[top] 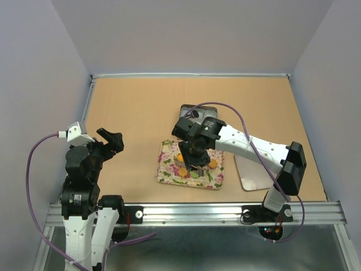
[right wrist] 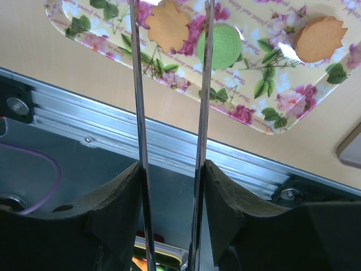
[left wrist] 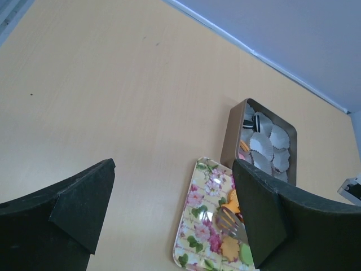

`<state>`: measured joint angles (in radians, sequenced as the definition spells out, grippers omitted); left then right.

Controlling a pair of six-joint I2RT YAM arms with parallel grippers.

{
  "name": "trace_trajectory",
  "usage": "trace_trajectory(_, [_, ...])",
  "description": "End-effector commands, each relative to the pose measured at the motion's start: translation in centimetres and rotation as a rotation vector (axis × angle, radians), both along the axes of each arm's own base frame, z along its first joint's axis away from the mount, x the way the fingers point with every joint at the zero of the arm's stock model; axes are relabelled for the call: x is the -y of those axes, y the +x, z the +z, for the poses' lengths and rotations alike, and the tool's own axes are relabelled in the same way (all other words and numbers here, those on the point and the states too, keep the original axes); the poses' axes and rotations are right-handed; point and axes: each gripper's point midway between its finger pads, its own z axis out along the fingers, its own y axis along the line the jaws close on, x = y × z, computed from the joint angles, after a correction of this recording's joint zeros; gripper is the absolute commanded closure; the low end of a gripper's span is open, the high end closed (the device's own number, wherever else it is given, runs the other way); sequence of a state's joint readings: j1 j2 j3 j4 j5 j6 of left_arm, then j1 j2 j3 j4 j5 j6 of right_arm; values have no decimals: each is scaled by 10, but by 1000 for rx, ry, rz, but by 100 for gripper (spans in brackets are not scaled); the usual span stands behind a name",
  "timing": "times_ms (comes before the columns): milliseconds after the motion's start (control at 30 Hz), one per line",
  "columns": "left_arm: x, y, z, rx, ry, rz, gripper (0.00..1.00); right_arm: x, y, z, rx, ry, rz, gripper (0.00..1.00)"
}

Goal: Pack the cookies

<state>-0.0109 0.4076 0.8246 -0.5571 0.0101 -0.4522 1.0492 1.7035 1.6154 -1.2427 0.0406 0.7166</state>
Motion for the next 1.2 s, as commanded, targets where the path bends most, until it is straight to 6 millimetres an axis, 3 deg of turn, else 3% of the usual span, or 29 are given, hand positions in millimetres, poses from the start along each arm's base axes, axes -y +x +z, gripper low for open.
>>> trace_trajectory(0, [2,6,6,40,14,-21,4,-13,9,11,39,33,-16,50])
trace_trajectory(167, [3,7,6,39,16,-25,4,-16,11,6,33,18,-8,51])
trace_trajectory(400, [3,7,6,39,18,-30,4,-19,11,-1,17,3,6,67])
trace_trajectory(600, [3,7,5,37,17,-26,4,-18,11,3,23,5,8,72])
trace_trajectory(933, [2,7,4,32,17,-21,4,-28,54,67,242,46,-24,72])
trace_trajectory(1067, [2,7,5,34,16,-19,4,-20,77,84,297,50,-63,71])
trace_trajectory(1167, [1,7,4,32,15,-17,4,-2,103,91,324,43,-106,71])
